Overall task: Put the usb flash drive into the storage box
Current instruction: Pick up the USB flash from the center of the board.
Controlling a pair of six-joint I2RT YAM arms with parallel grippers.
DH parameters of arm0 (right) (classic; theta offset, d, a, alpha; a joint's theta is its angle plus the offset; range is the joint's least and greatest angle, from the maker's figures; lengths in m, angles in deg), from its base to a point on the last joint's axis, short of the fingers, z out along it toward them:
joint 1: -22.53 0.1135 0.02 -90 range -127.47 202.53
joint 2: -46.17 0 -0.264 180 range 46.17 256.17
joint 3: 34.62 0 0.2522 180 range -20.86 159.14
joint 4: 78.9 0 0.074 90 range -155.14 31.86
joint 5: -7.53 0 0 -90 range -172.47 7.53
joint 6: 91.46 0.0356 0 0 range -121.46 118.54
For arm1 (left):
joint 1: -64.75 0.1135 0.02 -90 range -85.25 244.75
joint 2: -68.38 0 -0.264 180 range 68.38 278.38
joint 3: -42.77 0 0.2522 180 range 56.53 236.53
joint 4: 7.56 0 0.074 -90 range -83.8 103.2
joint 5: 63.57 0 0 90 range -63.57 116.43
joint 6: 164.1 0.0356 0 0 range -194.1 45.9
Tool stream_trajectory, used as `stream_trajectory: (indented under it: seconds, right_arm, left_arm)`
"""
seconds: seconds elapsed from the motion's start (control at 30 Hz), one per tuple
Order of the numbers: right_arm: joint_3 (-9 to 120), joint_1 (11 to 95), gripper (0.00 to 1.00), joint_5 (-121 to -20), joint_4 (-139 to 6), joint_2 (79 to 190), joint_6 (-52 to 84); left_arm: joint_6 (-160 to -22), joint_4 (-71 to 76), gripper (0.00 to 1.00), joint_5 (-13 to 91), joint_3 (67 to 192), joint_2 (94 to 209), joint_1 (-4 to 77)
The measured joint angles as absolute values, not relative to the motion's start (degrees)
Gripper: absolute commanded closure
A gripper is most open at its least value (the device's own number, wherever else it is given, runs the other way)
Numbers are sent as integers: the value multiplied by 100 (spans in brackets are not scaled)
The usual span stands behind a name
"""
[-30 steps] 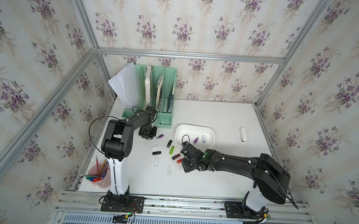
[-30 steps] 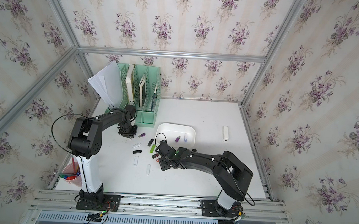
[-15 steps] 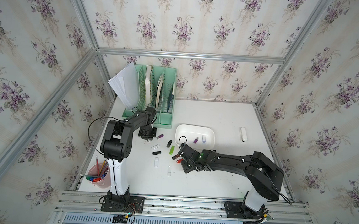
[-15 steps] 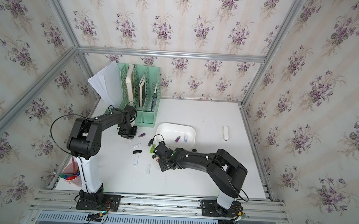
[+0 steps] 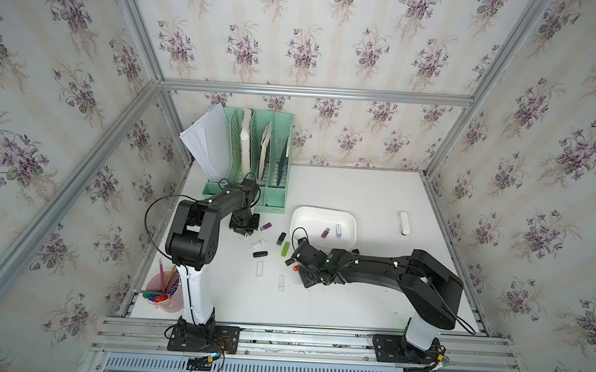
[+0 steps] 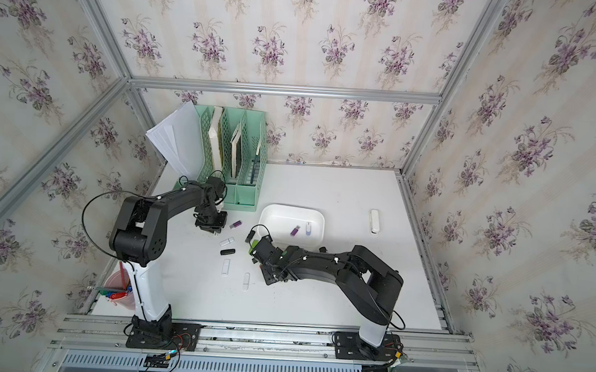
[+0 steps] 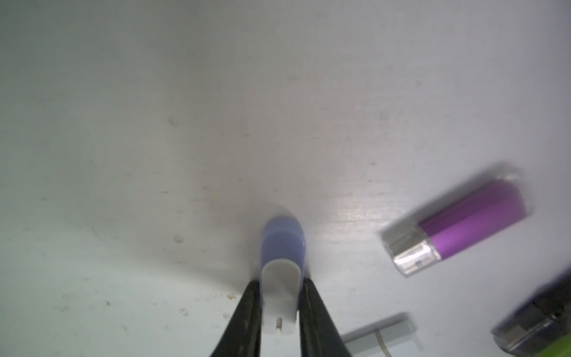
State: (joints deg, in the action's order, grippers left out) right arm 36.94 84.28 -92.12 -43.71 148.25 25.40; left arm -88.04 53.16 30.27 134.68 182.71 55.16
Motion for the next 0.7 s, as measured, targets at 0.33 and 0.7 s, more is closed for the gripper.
stream_trajectory:
  seconds: [0.33, 0.7]
  right_arm:
    - [3707, 8450, 72, -9208, -4434, 14865, 2588]
    - [3707, 8450, 79, -9212, -4432, 14849, 2666]
  left_arm:
    - [-8804, 5301, 76, 3031, 13418, 18244, 5516]
    - [-8806, 5246, 77, 3035, 13352, 18201, 5516]
